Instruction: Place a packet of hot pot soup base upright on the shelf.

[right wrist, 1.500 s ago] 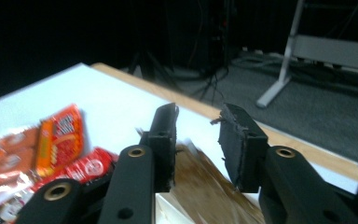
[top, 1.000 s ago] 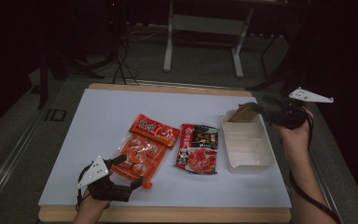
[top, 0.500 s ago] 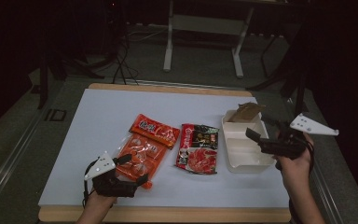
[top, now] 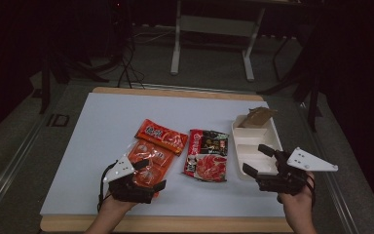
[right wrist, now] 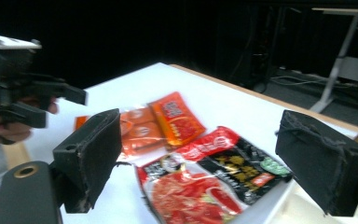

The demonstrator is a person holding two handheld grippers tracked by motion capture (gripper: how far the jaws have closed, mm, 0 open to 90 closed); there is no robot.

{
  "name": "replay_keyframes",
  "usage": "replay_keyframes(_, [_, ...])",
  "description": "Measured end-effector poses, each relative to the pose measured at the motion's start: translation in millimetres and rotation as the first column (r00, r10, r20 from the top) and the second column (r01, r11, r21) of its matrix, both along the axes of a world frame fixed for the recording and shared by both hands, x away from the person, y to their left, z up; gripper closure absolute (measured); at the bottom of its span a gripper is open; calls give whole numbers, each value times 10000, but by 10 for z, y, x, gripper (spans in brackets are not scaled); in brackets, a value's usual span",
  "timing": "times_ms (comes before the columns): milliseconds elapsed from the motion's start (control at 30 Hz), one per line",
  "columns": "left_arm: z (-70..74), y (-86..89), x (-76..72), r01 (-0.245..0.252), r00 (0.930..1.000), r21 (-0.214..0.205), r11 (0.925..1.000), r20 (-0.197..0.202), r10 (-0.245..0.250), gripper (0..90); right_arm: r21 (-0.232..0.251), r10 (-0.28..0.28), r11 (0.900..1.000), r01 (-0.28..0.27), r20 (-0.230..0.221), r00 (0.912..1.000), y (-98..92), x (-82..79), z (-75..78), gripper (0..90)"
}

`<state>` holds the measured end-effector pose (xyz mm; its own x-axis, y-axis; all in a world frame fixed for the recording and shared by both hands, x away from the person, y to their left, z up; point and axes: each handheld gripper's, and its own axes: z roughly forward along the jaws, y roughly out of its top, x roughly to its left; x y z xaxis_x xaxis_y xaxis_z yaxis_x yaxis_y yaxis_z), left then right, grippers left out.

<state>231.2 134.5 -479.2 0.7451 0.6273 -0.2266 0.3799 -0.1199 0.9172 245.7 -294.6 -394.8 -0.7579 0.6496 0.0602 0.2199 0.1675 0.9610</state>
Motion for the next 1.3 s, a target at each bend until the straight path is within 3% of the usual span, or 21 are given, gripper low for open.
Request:
replay_keyframes(133, [17, -56, 44, 148, 9999, 377, 9992, -42, -146, 75, 46, 167, 9999, -167, -84, 9998, 24, -93, -21, 140])
replay_keyframes(233, [17, -98, 78, 196, 9996, 625, 9979, -195, -184, 160, 60, 210, 9998, -211, 50, 9998, 30, -177, -42, 140])
replay_keyframes(300, [12, -139, 100, 119, 9995, 897, 9959, -287, -93, 161, 75, 240, 9997, -240, -29, 9997, 29, -191, -49, 140])
replay_keyframes(400, [4, -185, 133, 8, 9990, 1091, 9940, -441, 41, 255, 67, 297, 9995, -297, -89, 9995, 26, -234, -79, 140])
replay_keyframes(467, [-2, -214, 162, -101, 9986, 1311, 9913, -503, 168, 390, 113, 358, 9993, -356, -131, 9993, 20, -258, -97, 140])
replay_keyframes(533, [-10, -242, 195, -117, 9983, 1372, 9905, -557, 195, 457, 48, 351, 9994, -351, -80, 9994, 15, -279, -112, 140])
replay_keyframes(567, [-14, -263, 217, -126, 9982, 1517, 9883, -568, 215, 547, -7, 323, 9995, -323, -38, 9995, 9, -288, -118, 140])
replay_keyframes(600, [-21, -289, 238, -104, 9980, 1620, 9867, -605, 205, 551, -38, 304, 9995, -304, -16, 9995, 3, -295, -124, 140])
replay_keyframes(733, [-77, -402, 341, -414, 9942, 2297, 9724, -876, 631, 664, -58, 183, 9998, -183, 79, 9998, -31, -302, -140, 140])
replay_keyframes(833, [-117, -479, 404, -520, 9934, 2972, 9534, -823, 799, 769, 19, 190, 9998, -190, 51, 9998, -48, -311, -147, 140])
replay_keyframes(967, [-180, -570, 502, -617, 9921, 3818, 9222, -777, 986, 890, -64, 287, 9996, -287, 3, 9996, -55, -310, -173, 140])
replay_keyframes(1067, [-230, -624, 582, -588, 9901, 4035, 9131, -931, 1049, 900, 29, 357, 9994, -357, -25, 9994, -62, -296, -183, 140])
replay_keyframes(1200, [-289, -717, 681, -324, 9873, 4058, 9134, -1292, 924, 900, 111, 435, 9990, -434, -115, 9990, -63, -284, -196, 140])
replay_keyframes(1300, [-347, -815, 736, -76, 9843, 4383, 8988, -1551, 840, 900, 31, 486, 9988, -486, -214, 9986, -53, -275, -212, 140])
